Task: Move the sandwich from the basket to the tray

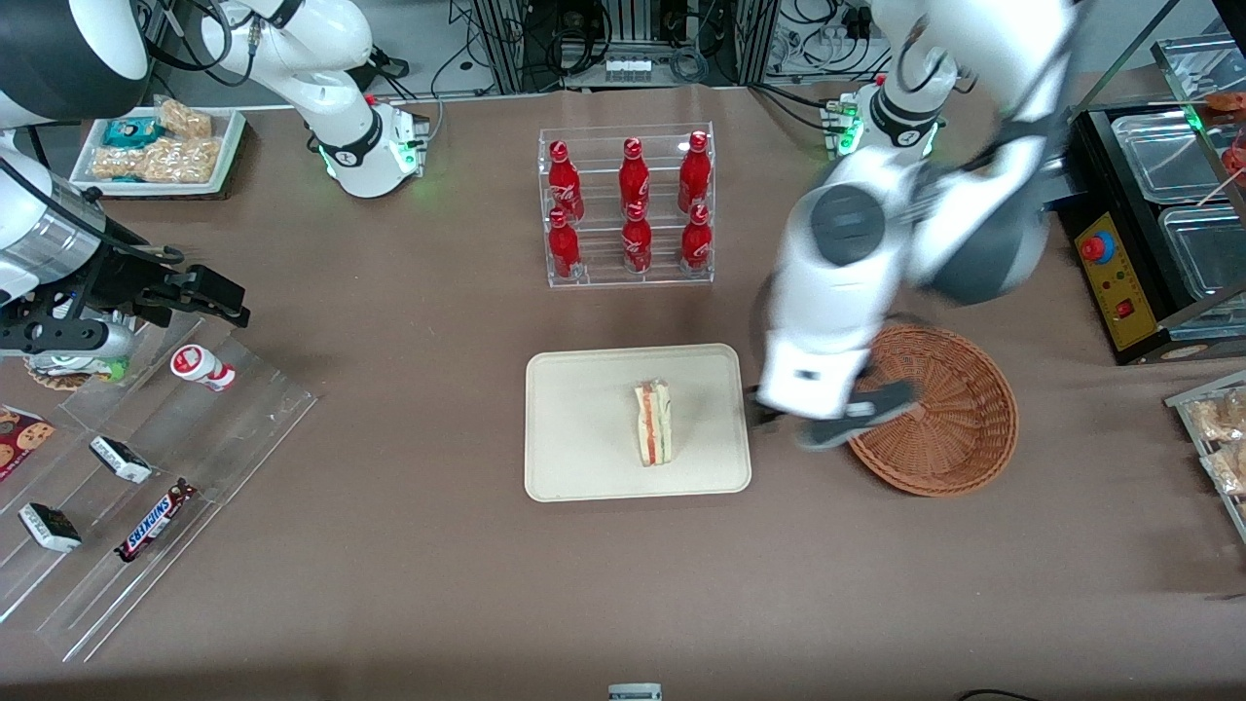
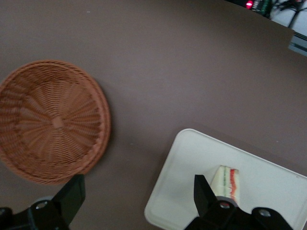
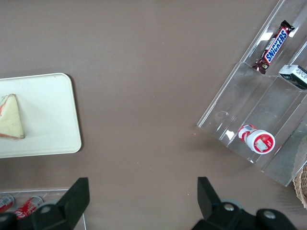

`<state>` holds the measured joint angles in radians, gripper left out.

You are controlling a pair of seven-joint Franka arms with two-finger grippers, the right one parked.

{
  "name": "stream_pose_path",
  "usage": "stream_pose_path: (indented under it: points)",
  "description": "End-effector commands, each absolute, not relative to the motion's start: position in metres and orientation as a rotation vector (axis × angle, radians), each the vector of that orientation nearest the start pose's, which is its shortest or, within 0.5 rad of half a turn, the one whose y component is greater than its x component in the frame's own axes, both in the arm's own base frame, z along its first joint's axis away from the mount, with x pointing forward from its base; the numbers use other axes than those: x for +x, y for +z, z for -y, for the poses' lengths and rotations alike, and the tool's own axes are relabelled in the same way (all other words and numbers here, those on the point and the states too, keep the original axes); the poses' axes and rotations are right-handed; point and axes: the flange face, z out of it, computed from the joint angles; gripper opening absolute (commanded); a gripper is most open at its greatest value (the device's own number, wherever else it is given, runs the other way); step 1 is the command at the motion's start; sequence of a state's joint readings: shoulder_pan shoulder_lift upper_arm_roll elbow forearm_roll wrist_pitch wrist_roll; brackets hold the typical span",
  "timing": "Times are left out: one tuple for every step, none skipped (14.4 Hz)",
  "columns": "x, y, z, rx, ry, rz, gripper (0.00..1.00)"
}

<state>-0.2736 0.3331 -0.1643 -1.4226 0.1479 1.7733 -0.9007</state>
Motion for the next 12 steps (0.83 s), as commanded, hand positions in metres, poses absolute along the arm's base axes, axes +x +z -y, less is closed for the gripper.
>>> stream_pose_path:
  points:
    - [0.588,0.545,0.153,-3.034,0.061,0.604,1.0]
    - [0.58,0.554,0.12,-3.035,0.076,0.551,1.0]
    - [0.567,0.555,0.096,-3.043,0.104,0.439,1.0]
    - [0.552,0.552,0.067,-3.052,0.119,0.332,1.0]
    - [0.541,0.548,0.036,-3.067,0.112,0.276,1.0]
    - [0.533,0.549,0.009,-3.086,0.091,0.192,1.0]
    - [0.529,0.552,-0.009,-3.105,0.092,0.09,1.0]
    - [0.527,0.555,-0.033,-3.136,0.104,0.036,1.0]
    - [0.528,0.565,-0.048,-3.164,0.09,0.012,1.0]
    - [0.53,0.578,-0.055,-3.168,0.072,-0.02,1.0]
    - [0.533,0.588,-0.058,-3.161,0.056,-0.019,1.0]
    - [0.534,0.593,-0.058,-3.153,0.049,-0.017,1.0]
